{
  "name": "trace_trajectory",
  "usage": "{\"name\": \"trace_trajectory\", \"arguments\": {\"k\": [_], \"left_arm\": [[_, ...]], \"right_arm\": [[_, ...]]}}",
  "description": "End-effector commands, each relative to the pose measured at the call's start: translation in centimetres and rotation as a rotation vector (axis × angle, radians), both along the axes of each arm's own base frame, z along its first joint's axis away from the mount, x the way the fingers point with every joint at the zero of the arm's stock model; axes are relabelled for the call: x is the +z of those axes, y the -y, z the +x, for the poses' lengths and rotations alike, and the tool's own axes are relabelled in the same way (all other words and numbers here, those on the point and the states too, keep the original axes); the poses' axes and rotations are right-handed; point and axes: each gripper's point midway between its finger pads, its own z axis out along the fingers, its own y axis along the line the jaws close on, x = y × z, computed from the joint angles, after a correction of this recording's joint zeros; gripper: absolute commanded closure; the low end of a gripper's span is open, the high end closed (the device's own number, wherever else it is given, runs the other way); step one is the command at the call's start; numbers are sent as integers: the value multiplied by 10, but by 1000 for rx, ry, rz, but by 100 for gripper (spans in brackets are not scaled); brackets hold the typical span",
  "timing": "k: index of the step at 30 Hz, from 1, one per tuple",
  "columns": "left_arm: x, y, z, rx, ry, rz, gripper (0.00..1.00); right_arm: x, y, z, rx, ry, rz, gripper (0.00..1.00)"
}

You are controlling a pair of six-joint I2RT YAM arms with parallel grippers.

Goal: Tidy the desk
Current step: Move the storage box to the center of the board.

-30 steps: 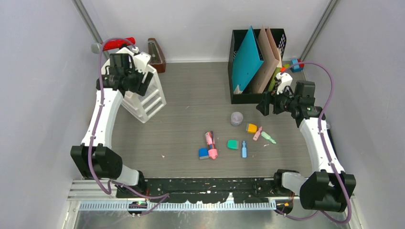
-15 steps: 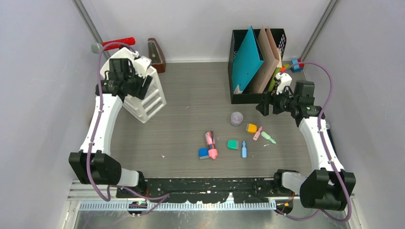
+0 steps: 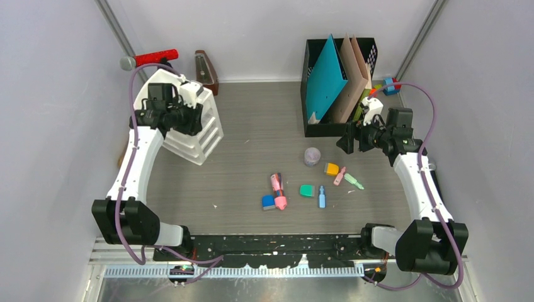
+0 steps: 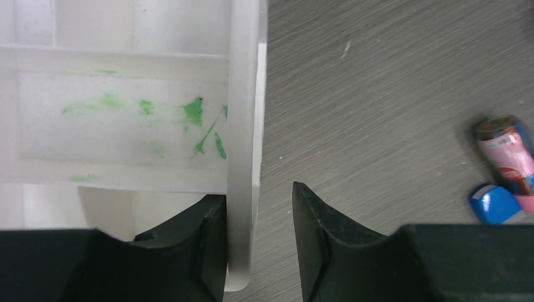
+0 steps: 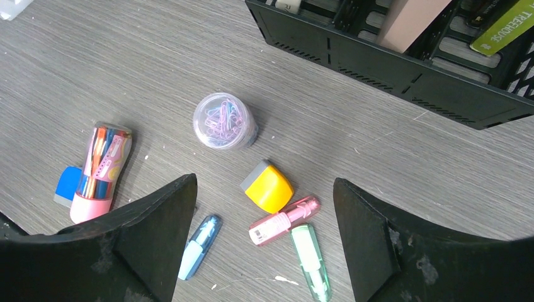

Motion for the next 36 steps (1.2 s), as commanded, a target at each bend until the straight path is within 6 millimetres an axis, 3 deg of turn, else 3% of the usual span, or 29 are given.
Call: {"name": "trace_trajectory", "arguments": {"k": [1, 9, 13, 18, 23, 26, 30, 33, 36], "left_arm": [[5, 49, -19, -53, -97, -252, 60], [13, 105, -3, -51, -152, -413, 61], [14, 143, 7, -84, -171, -463, 60], [13, 179, 34, -89, -163, -468, 57], [23, 212, 69, -35, -168, -583, 52], [30, 232, 72, -28, -187, -640, 42], [52, 235, 62, -60, -128, -655, 25], [71, 221, 49, -86, -38, -610, 13], [82, 199, 31, -120, 54, -508, 8]], "right_arm": [[2, -4, 0, 19, 8, 12, 15], [-1, -3, 1, 14, -12, 8, 15], [-1, -1, 2, 6, -15, 0, 15], [1, 0, 3, 4, -23, 0, 15], [8, -2, 3, 9, -19, 5, 15], [12, -3, 1, 13, -18, 1, 15], [14, -5, -5, 28, -21, -18, 15], [13, -6, -8, 33, -18, -26, 15], [14, -9, -8, 40, -18, -17, 15]]}}
